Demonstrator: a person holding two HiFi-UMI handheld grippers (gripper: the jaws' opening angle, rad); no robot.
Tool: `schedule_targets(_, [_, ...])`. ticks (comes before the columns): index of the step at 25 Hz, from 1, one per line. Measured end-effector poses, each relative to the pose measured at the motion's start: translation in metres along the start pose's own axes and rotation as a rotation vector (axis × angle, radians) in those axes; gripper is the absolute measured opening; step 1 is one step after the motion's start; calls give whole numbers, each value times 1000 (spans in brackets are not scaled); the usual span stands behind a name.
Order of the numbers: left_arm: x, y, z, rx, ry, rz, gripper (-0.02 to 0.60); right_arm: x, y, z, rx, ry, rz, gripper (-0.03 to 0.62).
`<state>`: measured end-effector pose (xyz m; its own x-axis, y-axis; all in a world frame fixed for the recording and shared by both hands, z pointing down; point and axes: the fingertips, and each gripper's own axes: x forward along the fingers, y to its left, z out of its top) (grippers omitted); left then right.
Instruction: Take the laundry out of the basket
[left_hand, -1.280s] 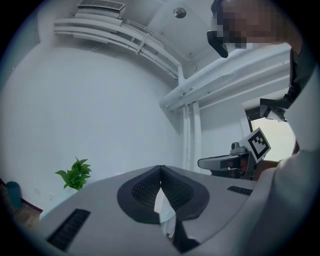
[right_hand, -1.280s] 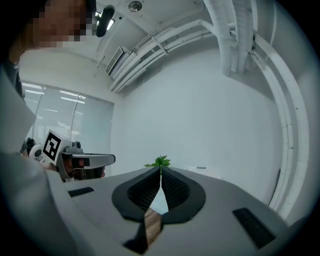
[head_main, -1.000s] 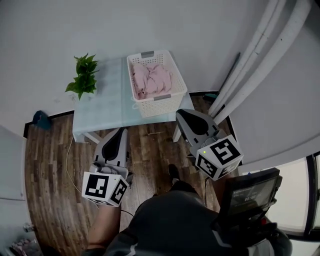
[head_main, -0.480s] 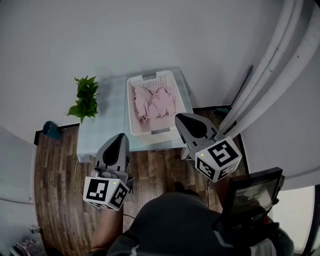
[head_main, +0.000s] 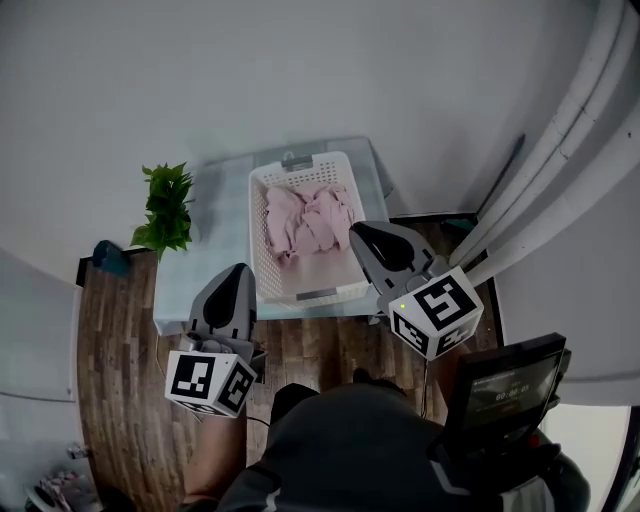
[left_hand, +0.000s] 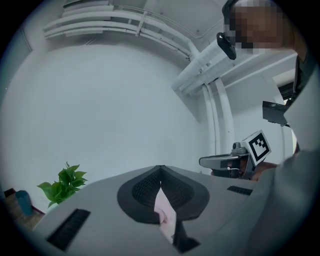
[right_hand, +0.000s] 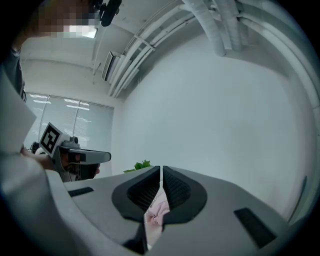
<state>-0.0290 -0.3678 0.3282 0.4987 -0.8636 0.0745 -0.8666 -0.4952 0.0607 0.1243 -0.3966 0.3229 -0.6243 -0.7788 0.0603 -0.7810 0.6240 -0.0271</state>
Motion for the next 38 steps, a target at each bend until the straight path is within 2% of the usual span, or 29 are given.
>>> schedule_targets(4, [5,27,-2,0,-1,14,8,24,4,-6,-30,22,-4,21])
schedule_targets(8, [9,50,-3,7,4,-9,8,50,11,-15,-62,65,-24,28])
schedule_targets(11, [12,70,-2,10,9,-35,8,72,20,-24,-121,115,-22,125])
schedule_targets(14, [14,91,-5,-4,8,-52,8,94,28,-37,-188,164,-19,171])
schedule_targets(20, [17,127,-19,-32,23,-97,8,128,38,-69,-295,285,8,303])
schedule_targets(27, [30,144,-39,-51,57,-119,8,157,34,-121,-367,461,91,384])
schedule_targets(33, [48,157,-60,-68,108,-53,8,175,25,-182,-502,652,206,470])
schedule_targets(38, [65,164,-89,-93,162,-11,8,181,12,-240,-654,810,277,499])
